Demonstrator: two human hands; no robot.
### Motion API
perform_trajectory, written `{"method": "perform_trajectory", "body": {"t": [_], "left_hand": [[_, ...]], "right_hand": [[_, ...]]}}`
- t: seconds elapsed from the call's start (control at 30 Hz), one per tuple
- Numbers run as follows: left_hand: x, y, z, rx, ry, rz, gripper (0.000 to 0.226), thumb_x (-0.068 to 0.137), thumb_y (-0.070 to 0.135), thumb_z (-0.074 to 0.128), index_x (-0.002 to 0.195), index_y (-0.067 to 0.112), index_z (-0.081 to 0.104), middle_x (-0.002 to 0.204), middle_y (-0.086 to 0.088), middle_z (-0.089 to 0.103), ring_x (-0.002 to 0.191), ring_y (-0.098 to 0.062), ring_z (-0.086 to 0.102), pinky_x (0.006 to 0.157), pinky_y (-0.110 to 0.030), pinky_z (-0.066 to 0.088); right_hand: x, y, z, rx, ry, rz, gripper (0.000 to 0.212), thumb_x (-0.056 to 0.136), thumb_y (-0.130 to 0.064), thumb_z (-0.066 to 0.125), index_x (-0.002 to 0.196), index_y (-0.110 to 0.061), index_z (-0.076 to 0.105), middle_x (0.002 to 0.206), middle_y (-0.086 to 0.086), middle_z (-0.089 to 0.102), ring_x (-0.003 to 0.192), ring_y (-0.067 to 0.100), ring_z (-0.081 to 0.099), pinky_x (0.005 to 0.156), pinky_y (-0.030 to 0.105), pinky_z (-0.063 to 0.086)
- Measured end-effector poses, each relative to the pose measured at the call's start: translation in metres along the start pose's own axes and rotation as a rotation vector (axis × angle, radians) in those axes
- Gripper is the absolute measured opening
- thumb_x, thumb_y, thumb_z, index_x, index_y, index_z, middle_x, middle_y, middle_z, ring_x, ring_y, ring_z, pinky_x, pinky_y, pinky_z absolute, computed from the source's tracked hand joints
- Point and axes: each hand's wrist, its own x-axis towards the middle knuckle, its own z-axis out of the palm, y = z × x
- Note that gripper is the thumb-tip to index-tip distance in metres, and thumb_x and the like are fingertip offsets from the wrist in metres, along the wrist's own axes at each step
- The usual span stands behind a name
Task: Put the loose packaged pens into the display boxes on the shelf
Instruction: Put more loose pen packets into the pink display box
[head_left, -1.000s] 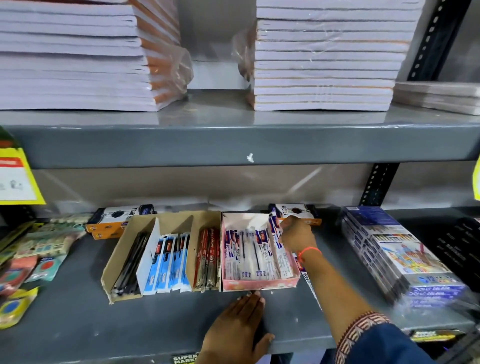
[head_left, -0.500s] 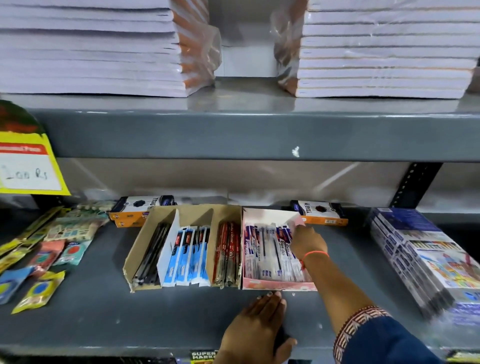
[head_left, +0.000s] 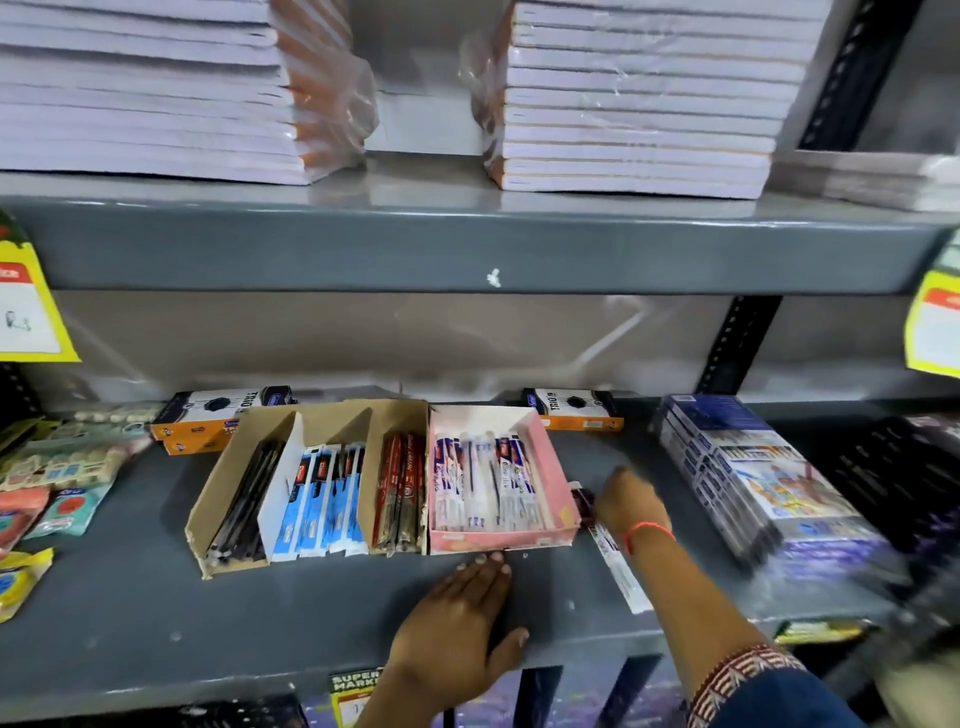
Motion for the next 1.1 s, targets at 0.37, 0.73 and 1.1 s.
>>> {"method": "perform_trajectory", "body": {"t": [0.37,0.73,1.1], "left_hand": [[-0.004,0.009,-0.003,-0.096,-0.005,-0.036,0.111,0.059,0.074,-0.021,0.151,0.02,0.006,0.153,0.01,-0.006,0.143,-0.012,-0.003,0.1,-0.02,-0.02],[-0.006,0.009,-0.007,-0.1,-0.021,-0.068,0.106,0.064,0.078,-0.019,0.152,0.024,0.004,0.153,0.014,-0.008,0.141,-0.006,-0.005,0.098,-0.014,-0.016],[-0.004,0.008,-0.007,-0.089,-0.081,-0.101,0.118,0.048,0.077,-0.028,0.151,0.027,0.0,0.157,0.011,-0.005,0.142,-0.007,-0.006,0.103,-0.019,-0.01]], "right_hand": [[-0.014,0.024,0.011,0.026,-0.075,0.051,0.034,0.09,-0.006,0.044,0.122,0.004,0.05,0.129,0.024,0.057,0.12,0.037,0.055,0.094,0.035,0.046],[-0.016,0.026,0.014,0.308,-0.102,0.105,0.019,0.083,-0.009,0.054,0.098,0.0,0.06,0.104,0.022,0.062,0.097,0.035,0.059,0.073,0.025,0.037],[-0.024,0.037,-0.003,1.237,-0.247,0.13,0.014,0.082,0.01,0.058,0.081,-0.002,0.065,0.056,0.006,0.068,0.058,0.019,0.056,0.055,0.025,0.047]]}}
